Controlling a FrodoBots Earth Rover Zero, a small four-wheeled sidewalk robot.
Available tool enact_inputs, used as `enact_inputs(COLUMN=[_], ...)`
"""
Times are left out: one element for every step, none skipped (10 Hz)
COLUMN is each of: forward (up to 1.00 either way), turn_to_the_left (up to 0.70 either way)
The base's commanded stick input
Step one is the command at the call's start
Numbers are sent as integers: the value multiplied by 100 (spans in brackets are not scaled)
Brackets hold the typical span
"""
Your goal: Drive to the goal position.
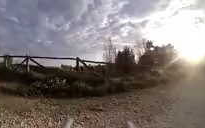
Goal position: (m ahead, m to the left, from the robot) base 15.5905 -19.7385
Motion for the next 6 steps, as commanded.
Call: enact_inputs(forward=[0,0,0,0,0,0], turn_to_the_left=[-50,-50,-50,-50,-50,-50])
